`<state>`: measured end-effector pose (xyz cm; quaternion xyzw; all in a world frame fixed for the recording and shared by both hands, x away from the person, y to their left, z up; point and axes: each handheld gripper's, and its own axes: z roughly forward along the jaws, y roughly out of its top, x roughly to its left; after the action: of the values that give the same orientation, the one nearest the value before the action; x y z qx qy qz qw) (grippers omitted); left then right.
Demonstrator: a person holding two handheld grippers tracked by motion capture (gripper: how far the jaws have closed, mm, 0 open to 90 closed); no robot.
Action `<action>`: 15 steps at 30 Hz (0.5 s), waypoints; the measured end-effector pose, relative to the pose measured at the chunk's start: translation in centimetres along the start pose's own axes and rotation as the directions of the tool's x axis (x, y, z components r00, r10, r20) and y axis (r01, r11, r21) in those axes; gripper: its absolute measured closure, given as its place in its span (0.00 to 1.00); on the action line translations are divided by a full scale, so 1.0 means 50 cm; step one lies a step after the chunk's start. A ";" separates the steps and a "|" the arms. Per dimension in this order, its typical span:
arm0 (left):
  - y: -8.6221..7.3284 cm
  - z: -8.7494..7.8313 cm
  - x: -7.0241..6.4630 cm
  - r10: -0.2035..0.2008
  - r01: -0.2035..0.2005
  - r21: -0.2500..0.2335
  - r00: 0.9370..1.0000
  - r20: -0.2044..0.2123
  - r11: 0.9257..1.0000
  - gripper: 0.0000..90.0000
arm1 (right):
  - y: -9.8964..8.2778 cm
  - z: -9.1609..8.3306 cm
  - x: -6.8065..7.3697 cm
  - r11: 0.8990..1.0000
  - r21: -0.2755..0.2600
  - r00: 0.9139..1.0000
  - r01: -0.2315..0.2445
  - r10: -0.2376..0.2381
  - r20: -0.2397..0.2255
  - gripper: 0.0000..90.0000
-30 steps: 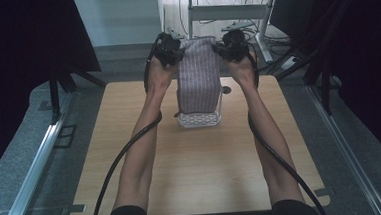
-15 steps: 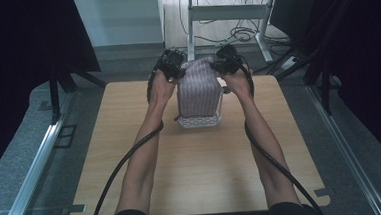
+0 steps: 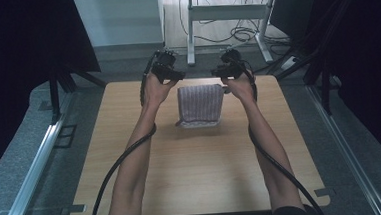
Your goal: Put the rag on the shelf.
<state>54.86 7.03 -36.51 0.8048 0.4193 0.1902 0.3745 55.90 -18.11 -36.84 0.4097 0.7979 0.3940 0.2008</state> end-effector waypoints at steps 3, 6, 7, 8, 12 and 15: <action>0.000 -0.016 -0.012 0.014 -0.014 -0.012 1.000 0.026 1.000 0.41 | -0.004 -0.009 0.004 1.000 -0.011 1.000 0.005 -0.006 -0.022 0.56; -0.002 -0.034 -0.023 0.054 -0.054 -0.006 0.998 0.035 0.999 0.38 | -0.008 -0.023 0.010 0.999 -0.015 0.998 0.034 -0.034 -0.046 0.51; -0.004 -0.041 -0.026 0.062 -0.061 -0.009 0.997 0.040 0.998 0.37 | -0.009 -0.030 0.011 0.999 -0.021 0.998 0.039 -0.040 -0.052 0.48; -0.005 -0.046 -0.026 0.062 -0.062 -0.007 0.996 0.057 0.998 0.36 | -0.010 -0.035 0.010 0.999 -0.026 0.997 0.034 -0.035 -0.066 0.46; -0.011 -0.062 -0.032 0.063 -0.061 -0.016 0.992 0.105 0.998 0.30 | -0.015 -0.057 0.015 0.998 -0.045 0.996 0.043 -0.047 -0.082 0.40; -0.014 -0.068 -0.039 0.076 -0.074 -0.024 0.990 0.115 0.997 0.26 | -0.018 -0.067 0.018 0.997 -0.054 0.994 0.046 -0.051 -0.098 0.37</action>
<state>51.25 7.23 -34.81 0.8260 0.3645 0.1613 0.3986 52.78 -19.23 -35.51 0.3646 0.8062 0.4293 0.1812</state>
